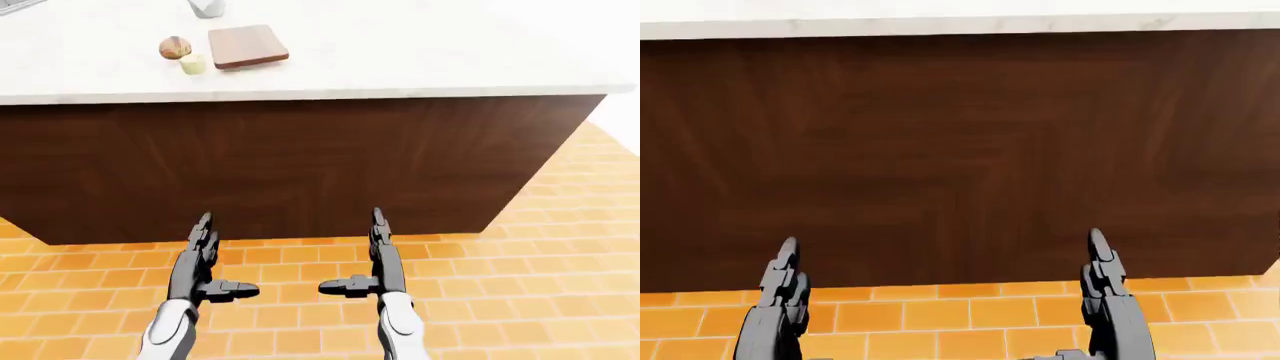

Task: Place the bread and cheese on the cutting board.

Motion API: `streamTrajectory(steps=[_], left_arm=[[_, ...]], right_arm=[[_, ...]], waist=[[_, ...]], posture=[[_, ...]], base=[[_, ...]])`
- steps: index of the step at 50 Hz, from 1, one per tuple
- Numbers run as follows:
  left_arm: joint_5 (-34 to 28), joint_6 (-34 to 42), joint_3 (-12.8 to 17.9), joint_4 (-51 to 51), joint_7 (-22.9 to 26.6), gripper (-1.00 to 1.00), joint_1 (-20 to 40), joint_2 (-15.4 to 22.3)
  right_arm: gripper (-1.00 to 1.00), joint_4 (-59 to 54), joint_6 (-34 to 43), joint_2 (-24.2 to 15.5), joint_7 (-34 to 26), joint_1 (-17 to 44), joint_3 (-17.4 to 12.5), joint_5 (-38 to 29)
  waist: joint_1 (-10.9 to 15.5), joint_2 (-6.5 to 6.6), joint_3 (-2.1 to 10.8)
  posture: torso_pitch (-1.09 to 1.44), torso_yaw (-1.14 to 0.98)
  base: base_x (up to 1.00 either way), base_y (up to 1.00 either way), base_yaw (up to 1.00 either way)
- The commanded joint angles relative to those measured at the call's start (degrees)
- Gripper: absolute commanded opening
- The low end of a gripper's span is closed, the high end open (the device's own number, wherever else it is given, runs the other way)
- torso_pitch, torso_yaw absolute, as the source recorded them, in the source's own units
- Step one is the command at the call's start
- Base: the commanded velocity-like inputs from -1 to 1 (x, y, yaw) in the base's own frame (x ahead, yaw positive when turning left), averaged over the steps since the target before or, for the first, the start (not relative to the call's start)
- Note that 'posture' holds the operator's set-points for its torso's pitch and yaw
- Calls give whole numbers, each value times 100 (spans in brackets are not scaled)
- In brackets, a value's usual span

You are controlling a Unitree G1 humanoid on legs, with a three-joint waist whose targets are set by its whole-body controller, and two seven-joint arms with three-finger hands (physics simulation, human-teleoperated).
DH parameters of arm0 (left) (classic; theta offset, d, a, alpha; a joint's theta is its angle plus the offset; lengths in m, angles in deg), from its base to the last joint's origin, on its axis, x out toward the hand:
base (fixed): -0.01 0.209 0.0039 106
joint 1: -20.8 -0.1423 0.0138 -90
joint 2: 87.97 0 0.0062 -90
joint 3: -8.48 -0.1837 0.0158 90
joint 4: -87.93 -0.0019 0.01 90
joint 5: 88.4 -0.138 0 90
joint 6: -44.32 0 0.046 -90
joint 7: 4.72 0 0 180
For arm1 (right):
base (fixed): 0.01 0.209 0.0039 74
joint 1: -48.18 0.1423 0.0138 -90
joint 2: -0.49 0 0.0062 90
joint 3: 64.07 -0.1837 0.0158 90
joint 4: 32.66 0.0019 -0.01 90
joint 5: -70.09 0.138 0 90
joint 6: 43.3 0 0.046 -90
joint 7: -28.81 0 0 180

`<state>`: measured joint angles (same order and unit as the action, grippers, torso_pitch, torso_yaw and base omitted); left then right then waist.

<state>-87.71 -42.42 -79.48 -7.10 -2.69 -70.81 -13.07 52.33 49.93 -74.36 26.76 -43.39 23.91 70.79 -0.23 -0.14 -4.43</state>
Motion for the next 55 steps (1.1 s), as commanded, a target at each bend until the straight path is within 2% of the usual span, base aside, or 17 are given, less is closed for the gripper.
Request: streamTrajectory(steps=[1,3,5,7,12,27,37,47,55], left_arm=[[258,90,127,724,-2,100,314,22],[320,238,146,871,-19,100,351,44],[320,281,146,952,-14,100,369,66],[341,328,169,995,-10,100,395,82],[365,510,248,1162,-14,100,505,142],[384,891,607,1574,56,100,978,413],[734,1387,870,1803,-106,100,1364,626],[1183,2225,1244,2474,-365,100,1938,1074],[1384,2483,1403,2652,-470,100,2244,1371]], right_arm=[[100,624,-191,-81,-88,228,-83,125],[100,647,-158,-94,-126,259,-107,135],[100,705,-93,-108,-164,286,-134,163],[100,741,-56,-119,-194,297,-149,176],[100,891,101,-172,-272,366,-228,210],[100,1344,584,-390,-418,684,-542,358],[100,1770,1129,-696,-409,1099,-911,528],[100,2240,1651,-988,-470,1459,-1169,633],[100,2481,2076,-1260,-391,1767,-1444,924]], waist=[[-12,-45,5],[32,-3,369],[20,-46,103],[31,-50,392],[42,-31,464],[42,-22,535],[41,-20,489],[29,-19,450],[41,-3,426]], posture=[[0,0],[0,0],[0,0],[0,0],[0,0],[0,0],[0,0],[0,0],[0,0]], base=[[0,0,0],[0,0,0],[0,0,0],[0,0,0],[0,0,0],[0,0,0],[0,0,0],[0,0,0],[0,0,0]])
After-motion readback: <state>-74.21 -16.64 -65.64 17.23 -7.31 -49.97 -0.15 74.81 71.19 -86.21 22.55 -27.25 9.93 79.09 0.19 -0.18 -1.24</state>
